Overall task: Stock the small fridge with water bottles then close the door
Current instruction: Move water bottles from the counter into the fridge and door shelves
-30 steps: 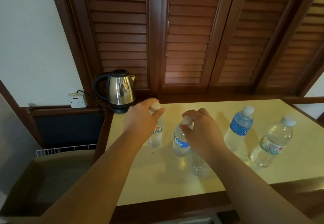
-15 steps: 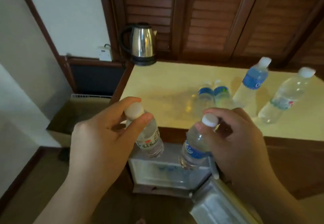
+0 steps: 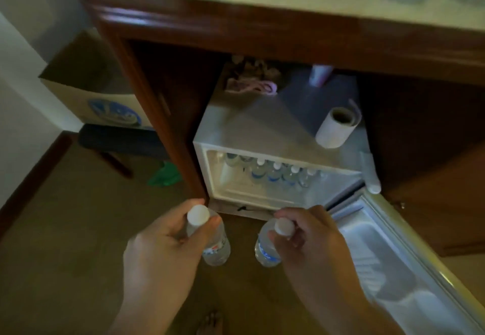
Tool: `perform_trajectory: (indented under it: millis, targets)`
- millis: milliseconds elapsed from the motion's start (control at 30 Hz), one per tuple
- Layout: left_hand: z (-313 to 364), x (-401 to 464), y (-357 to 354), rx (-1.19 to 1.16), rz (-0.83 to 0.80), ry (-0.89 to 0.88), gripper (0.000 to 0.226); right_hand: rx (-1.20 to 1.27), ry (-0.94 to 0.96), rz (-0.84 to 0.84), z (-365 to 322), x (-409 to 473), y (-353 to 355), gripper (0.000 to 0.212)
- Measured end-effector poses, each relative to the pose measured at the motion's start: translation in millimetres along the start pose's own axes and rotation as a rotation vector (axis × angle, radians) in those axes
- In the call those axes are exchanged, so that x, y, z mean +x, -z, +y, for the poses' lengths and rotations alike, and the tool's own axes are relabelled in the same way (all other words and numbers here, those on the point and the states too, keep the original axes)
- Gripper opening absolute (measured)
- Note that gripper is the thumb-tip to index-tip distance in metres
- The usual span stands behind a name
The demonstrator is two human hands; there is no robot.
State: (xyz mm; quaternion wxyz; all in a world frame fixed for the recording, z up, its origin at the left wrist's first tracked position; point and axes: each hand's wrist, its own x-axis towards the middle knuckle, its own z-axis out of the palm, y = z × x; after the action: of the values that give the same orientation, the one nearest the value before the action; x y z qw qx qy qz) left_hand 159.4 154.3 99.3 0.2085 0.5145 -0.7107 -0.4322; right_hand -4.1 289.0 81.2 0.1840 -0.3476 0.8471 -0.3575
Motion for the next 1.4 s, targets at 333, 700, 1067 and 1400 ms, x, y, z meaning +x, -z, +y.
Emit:
perform_trajectory:
  millis: [333, 700, 1067, 1400]
  targets:
    - [-132.4, 130.6, -124.7, 0.261, -0.048, -0.266, 0.030, -0.165, 0.051, -0.044, 127.0, 134.8, -161.5, 0.019]
    - [-187.0, 242.7, -192.9, 0.422, -0.191, -0.381, 0.038, -0.346, 0.253, -0.004, 184.1, 258.7, -232.1, 0.028]
    - [-191.5, 275.5, -201.9, 0.463, -0.155, -0.470, 0.033, -0.571, 0.237, -0.077, 194.4, 313.7, -255.9, 0.021]
    - [-180.7, 292.8, -218.3, 0.707, -0.182, -0.503, 0.018, -0.565, 0.202, -0.056, 193.7, 324.1, -264.3, 0.026]
